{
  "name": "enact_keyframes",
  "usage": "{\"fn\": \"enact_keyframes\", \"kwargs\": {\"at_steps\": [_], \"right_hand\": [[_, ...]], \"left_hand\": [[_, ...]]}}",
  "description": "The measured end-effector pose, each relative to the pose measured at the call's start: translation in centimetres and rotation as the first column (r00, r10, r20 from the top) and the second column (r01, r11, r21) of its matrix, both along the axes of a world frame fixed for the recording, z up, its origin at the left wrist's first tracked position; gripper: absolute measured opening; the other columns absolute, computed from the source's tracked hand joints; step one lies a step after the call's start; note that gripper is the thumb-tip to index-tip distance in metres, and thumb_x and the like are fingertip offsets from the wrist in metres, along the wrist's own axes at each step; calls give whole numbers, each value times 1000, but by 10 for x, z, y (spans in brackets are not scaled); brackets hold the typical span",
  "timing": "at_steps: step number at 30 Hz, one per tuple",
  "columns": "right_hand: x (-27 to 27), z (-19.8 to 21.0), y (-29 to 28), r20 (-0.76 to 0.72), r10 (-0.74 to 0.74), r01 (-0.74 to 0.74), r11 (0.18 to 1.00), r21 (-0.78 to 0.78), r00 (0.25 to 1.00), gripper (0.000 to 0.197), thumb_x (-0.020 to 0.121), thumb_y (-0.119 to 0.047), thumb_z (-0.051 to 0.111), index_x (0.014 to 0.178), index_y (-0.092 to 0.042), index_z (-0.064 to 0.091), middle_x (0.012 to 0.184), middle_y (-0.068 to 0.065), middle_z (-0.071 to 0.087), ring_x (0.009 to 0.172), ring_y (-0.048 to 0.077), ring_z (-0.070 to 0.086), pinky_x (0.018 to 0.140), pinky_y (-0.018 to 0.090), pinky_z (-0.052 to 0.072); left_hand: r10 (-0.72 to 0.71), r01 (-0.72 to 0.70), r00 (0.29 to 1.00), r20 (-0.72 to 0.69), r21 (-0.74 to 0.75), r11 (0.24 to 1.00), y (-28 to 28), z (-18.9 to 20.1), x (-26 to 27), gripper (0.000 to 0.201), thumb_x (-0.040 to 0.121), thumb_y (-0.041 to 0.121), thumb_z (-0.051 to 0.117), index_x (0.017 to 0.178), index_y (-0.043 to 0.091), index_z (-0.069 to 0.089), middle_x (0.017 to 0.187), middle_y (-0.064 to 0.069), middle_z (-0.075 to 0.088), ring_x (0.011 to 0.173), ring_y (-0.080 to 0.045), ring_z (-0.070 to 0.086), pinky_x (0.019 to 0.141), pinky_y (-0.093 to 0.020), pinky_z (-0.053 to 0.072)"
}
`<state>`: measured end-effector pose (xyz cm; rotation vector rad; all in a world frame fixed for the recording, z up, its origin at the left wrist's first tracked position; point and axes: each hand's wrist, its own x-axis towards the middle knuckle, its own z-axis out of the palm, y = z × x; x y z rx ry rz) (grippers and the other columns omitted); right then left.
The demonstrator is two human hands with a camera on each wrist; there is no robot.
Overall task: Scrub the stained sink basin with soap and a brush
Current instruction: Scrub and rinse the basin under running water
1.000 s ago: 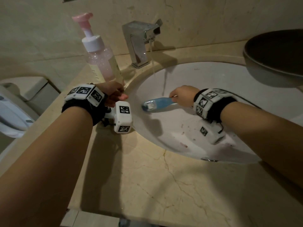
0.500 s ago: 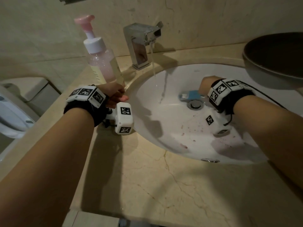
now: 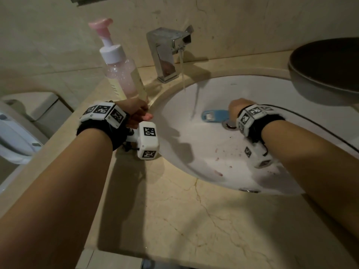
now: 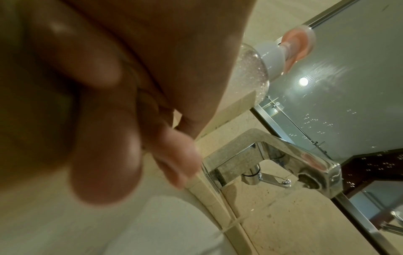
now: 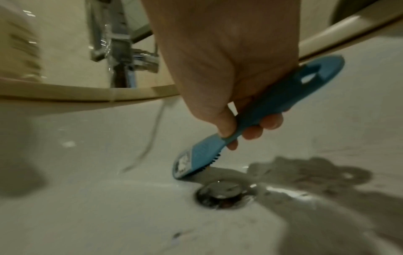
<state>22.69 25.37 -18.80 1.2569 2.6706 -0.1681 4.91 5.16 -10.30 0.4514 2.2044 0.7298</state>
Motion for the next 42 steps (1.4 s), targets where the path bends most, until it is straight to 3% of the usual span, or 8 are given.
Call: {"fn": "enact_keyframes", "kwargs": {"at_steps": [8,14,18,22,26,30,35,42], "right_hand": [[10,7,23,-91,132,-147,970,-195,987,16,93,-13,53,91,-7,68,72,8,64,55,15,49,58,24,40],[-3,30,-26,9,372,-222,572,-789,928,36,94,-3,51,127,-15,50,50,-10,65,45,-4,57,49,9,46],[-1,17,-27,190,428,-226,745,-628,884,34,95,-7,50,130,-11,52,71,-11,73,61,-7,60,65,9,51],[6,4,9,44,91,-84,986,-143,995,30,90,-14,58,117,-3,64,103,11,69,85,24,65,72,29,51],[15,9,28,8,60,-60,996,-66,998,27,92,-15,55,111,1,66,106,14,67,87,27,63,73,26,51],[20,15,9,-80,226,-239,889,-390,971,27,93,-14,55,110,2,68,63,3,64,41,2,49,52,14,43],[24,30,-26,135,364,-153,661,-735,922,35,95,-4,49,129,-11,52,43,-10,59,39,-2,52,45,8,42],[50,9,-8,227,157,-63,926,-373,961,31,91,-14,57,121,-8,63,95,6,65,58,3,53,44,8,44]], "left_hand": [[34,-34,999,-34,25,999,0,-1,0,37,95,24,36,63,11,49,28,4,47,21,-4,37,32,-4,26],[13,-12,999,-30,18,1000,0,-2,-2,38,94,26,35,59,14,43,29,6,44,27,-4,31,32,-8,21],[15,-15,999,-34,6,1000,-1,-1,0,39,93,25,36,58,13,46,29,7,44,27,-4,33,32,-6,23],[27,-26,998,-48,20,999,0,-2,0,41,94,25,36,57,12,48,29,6,46,21,-3,34,32,-4,26],[33,-32,999,-24,28,999,0,-3,-2,57,94,25,37,39,15,51,34,7,48,23,-4,33,32,-5,24],[7,-7,1000,-9,2,1000,0,0,0,41,95,26,33,57,13,40,39,5,43,22,-4,29,30,-6,21],[-11,11,1000,-5,15,1000,-3,3,4,40,96,23,31,59,12,42,24,4,39,17,-5,29,29,-4,21],[2,-2,1000,-6,78,997,-3,2,5,34,95,21,31,64,13,41,26,4,44,18,-5,33,30,-5,22]]}}
